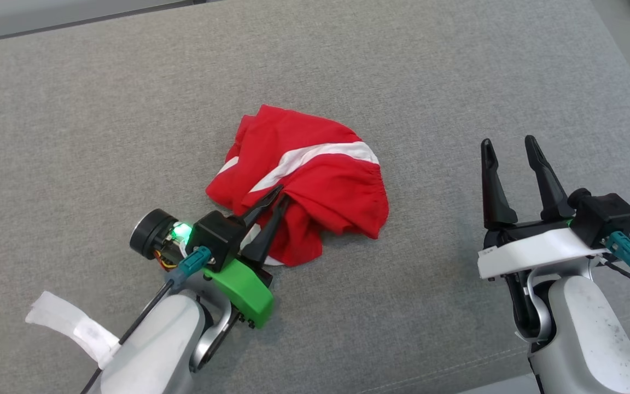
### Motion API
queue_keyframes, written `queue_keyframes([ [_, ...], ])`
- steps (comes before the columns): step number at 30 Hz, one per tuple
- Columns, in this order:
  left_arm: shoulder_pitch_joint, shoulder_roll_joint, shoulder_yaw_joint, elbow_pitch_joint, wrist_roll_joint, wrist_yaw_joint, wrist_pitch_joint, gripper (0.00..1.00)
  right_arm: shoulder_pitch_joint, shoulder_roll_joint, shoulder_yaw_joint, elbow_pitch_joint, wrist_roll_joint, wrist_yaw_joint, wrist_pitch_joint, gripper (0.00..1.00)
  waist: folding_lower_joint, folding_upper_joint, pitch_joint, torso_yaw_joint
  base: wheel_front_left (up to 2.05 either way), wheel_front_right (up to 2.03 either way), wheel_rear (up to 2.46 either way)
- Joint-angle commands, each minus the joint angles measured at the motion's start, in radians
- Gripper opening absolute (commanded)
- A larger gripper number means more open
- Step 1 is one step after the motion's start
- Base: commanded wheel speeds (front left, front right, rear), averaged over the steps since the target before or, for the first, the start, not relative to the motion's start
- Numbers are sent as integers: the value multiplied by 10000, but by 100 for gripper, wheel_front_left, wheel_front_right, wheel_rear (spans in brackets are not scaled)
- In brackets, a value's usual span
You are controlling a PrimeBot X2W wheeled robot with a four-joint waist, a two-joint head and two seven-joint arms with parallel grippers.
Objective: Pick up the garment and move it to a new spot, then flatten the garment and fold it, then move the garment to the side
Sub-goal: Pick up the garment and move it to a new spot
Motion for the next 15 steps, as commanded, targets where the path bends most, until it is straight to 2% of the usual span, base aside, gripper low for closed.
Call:
queue_keyframes([
  [1, -100, -52, 11, 50, -160, -33, -165, 100, -94, -14, -1, 31, -61, 1, -31, 100, 0, -1, -41, 330, 0, 0, 0],
  [4, 31, -239, 79, 173, -322, -49, -661, 100, -57, -17, -8, 63, -193, 1, 45, 100, 0, -1, -233, 553, 0, 0, 0],
  [8, 358, -438, 336, 109, -584, 164, -1182, 100, 59, -16, -18, 43, -342, 1, 156, 100, 0, -1, -545, 821, 0, 0, 0],
  [15, 901, -351, 1348, -189, -834, 1066, -1582, 100, 212, -15, -60, -89, -514, 1, 337, 100, 0, -1, -934, 1226, 0, 0, 0],
])
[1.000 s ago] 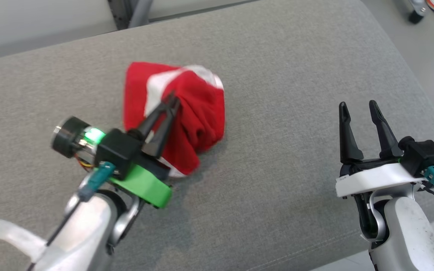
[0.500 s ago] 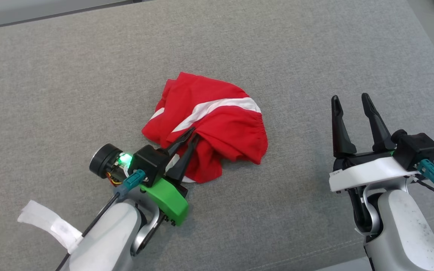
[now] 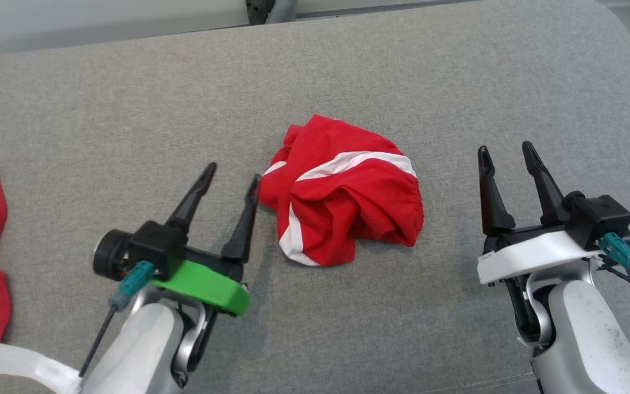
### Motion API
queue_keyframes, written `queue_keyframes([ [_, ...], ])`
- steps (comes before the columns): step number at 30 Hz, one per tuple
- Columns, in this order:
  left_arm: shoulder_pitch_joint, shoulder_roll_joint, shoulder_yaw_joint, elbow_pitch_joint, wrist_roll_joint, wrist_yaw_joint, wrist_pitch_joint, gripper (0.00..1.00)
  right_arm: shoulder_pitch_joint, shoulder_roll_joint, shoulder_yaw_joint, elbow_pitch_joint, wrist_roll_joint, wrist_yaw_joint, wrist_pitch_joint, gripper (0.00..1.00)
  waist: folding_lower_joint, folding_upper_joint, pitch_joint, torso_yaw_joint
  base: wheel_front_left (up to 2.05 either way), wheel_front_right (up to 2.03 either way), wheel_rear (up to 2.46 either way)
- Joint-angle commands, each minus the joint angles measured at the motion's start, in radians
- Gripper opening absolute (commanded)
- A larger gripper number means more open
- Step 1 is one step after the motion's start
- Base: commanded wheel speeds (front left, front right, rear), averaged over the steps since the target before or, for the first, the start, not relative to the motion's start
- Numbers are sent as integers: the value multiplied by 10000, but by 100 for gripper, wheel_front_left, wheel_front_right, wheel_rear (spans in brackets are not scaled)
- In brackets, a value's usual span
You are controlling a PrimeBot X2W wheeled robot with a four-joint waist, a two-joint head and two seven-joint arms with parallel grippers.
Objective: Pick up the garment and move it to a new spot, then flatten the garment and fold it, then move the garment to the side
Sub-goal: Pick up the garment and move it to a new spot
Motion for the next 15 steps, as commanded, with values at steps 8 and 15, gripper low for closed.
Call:
queue_keyframes([
  [8, 754, 590, 1546, -215, -259, 955, -164, 100, 362, -20, -31, -110, -260, 1, 143, 100, 0, -1, -638, 509, 0, 0, 0],
  [15, 1509, 1105, 2292, -580, -328, 1029, -176, 100, 725, -20, -6, -115, -410, 1, 236, 100, 0, -1, -1092, 604, 0, 0, 0],
])
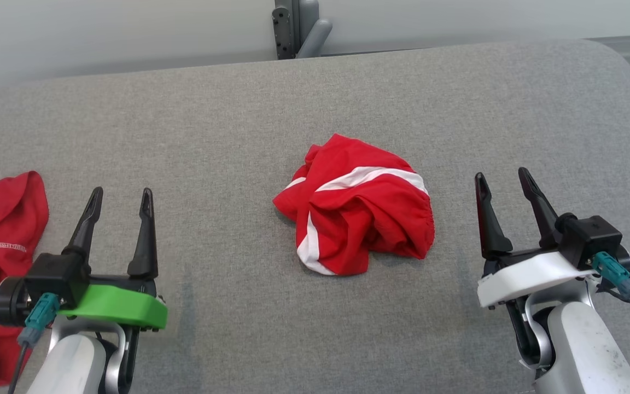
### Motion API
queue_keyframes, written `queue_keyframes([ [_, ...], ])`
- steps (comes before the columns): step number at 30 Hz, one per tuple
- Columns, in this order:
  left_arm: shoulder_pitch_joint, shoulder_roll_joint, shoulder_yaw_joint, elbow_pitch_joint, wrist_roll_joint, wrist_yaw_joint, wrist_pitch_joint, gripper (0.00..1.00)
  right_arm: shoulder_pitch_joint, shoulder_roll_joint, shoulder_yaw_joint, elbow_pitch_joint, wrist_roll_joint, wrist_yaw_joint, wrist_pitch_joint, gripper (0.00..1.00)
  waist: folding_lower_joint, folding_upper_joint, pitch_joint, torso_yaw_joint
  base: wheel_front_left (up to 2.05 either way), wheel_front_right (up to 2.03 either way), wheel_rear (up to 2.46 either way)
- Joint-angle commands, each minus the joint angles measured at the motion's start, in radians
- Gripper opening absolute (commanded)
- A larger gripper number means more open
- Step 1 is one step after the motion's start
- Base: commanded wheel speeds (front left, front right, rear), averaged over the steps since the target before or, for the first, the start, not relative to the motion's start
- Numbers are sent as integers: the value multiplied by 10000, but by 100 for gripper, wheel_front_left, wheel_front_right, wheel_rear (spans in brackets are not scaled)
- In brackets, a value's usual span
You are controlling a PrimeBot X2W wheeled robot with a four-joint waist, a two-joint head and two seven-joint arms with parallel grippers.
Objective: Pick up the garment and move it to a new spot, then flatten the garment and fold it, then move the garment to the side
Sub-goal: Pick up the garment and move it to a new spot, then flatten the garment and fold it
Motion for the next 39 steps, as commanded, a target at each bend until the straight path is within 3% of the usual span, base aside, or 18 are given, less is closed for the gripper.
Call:
queue_keyframes([
  [1, 228, 125, 41, -81, -3, -40, -52, 100, 167, -18, 10, -29, -77, 1, 28, 100, 0, -1, -209, 59, 0, 0, 0],
  [18, 1636, 399, -103, -863, -181, 252, 251, 100, 1300, -114, -389, -363, -62, 1, 425, 100, 0, -1, -1120, -80, 0, 0, 0],
  [39, 1744, 453, -166, -1173, -310, 507, 400, 100, 1413, -67, -487, -630, -88, 1, 570, 100, 0, -1, -1087, -122, 0, 0, 0],
])
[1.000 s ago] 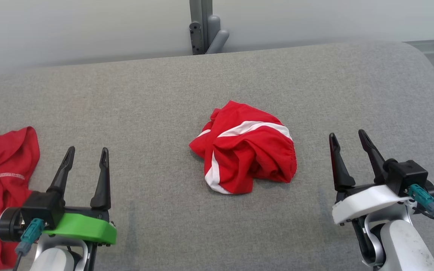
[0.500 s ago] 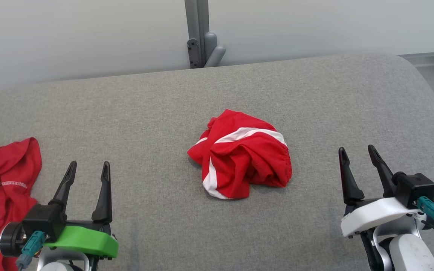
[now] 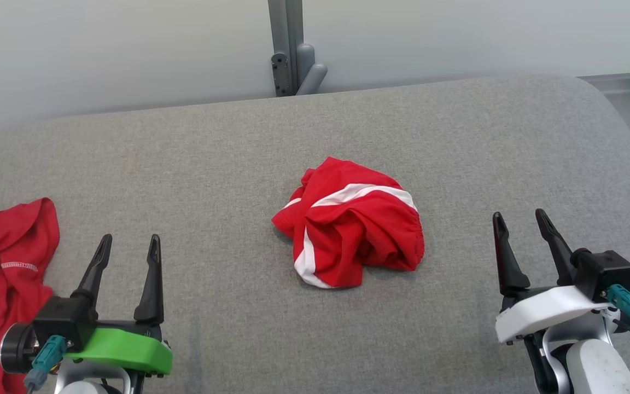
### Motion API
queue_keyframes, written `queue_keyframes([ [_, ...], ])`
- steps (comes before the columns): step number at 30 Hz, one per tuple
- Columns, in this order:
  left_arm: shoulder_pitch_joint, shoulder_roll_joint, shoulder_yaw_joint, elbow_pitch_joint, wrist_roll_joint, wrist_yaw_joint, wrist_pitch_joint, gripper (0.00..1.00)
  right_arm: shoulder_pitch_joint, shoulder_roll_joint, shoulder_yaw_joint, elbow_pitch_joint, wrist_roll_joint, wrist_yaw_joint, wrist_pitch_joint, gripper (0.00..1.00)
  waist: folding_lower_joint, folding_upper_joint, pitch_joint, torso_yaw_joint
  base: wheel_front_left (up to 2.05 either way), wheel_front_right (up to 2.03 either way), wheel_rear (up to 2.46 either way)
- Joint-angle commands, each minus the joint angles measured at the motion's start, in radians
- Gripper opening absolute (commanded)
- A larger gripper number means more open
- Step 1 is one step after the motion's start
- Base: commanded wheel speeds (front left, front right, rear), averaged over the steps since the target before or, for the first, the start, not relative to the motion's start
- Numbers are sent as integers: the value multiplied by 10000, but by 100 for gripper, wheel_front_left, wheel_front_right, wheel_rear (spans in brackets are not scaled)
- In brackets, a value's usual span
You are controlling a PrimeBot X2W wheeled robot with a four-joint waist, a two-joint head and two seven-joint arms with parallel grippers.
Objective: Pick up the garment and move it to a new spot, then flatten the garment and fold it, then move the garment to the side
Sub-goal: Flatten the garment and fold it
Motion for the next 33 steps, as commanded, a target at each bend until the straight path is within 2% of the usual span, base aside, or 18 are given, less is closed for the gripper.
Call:
queue_keyframes([
  [1, 35, 81, 3, -22, -98, 65, -3, 100, -20, -24, -3, -51, -31, 1, -8, 100, 0, 0, 15, 2, 0, 0, 0],
  [8, -493, -91, -257, 42, -63, -243, -29, 100, -142, -18, -10, -105, -64, 1, 19, 100, 0, 0, 178, 34, 0, 0, 0],
  [15, -1431, -561, -1398, 633, -293, -1266, 982, 100, -473, -9, 265, -170, -45, 1, -12, 100, 0, 0, 719, -187, 0, 0, 0],
  [21, -1994, -970, -2323, 1758, -577, -2057, 1985, 100, -752, 0, 435, -60, 57, 1, -164, 100, 0, 0, 1351, -534, 0, 0, 0],
  [31, -2634, -1408, -2969, 3225, -1038, -2552, 2189, 100, -1167, 21, 534, 222, 190, 1, -449, 100, 0, 0, 1962, -904, 0, 0, 0],
  [32, -2694, -1414, -2983, 3347, -1080, -2565, 2156, 97, -1216, 21, 542, 244, 213, 1, -471, 100, 0, 0, 1997, -939, 0, 0, 0],
  [33, -2750, -1429, -2987, 3461, -1170, -2598, 2089, 74, -1257, 20, 546, 271, 238, 1, -497, 100, 0, 0, 2026, -967, 0, 0, 0],
])
